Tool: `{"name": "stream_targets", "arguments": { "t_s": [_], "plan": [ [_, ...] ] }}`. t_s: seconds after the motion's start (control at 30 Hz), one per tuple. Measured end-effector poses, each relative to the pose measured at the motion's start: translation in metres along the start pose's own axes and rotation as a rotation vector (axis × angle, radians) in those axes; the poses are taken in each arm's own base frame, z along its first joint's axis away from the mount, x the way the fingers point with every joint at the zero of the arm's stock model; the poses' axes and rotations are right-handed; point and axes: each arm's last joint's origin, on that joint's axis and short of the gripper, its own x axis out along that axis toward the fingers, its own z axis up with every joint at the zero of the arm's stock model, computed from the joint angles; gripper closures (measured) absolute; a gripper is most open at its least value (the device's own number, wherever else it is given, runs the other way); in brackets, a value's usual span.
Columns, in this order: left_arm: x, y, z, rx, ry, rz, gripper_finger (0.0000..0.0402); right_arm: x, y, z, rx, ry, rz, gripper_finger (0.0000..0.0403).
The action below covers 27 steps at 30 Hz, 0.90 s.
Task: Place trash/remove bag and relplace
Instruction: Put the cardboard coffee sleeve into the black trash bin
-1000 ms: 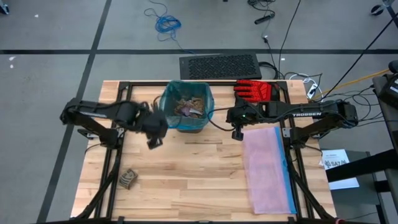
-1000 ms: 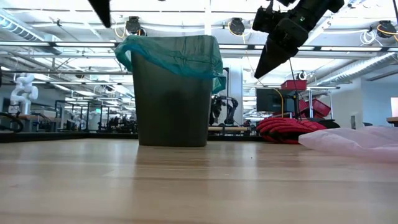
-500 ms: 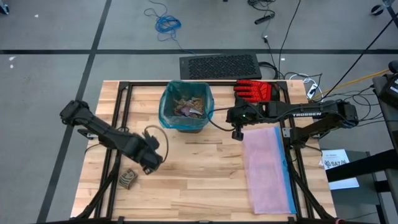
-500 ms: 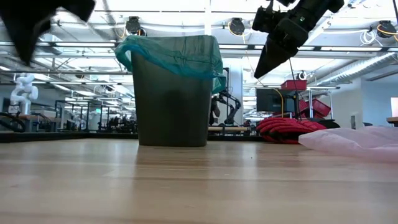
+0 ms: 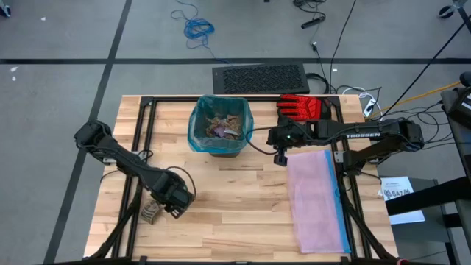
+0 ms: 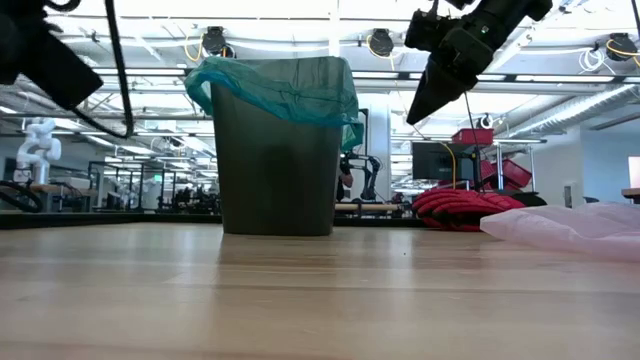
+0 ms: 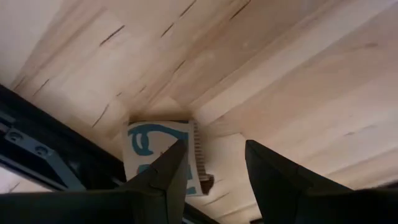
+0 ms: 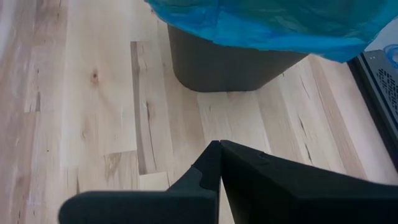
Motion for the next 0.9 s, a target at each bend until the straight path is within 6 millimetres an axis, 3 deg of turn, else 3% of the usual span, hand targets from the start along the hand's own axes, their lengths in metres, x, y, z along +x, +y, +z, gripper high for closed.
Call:
{"name": "stream_targets", "arguments": {
  "t_s": [0.53, 0.8, 0.9],
  "plan": [
    [0.058, -0.013, -0.006, 0.051, 0.240, 0.309, 0.0245, 0.000, 0.000, 0.000, -0.002, -0.003, 0.000, 0.0403],
    [0.067, -0.012, -0.003, 0.129, 0.267, 0.369, 0.0246, 0.000, 0.000, 0.001, -0.002, -0.005, 0.000, 0.0403],
    [0.066, -0.010, -0.005, 0.180, 0.280, 0.391, 0.0267, 0.000, 0.000, 0.001, -0.002, -0.005, 0.000, 0.0403]
  ]
}}
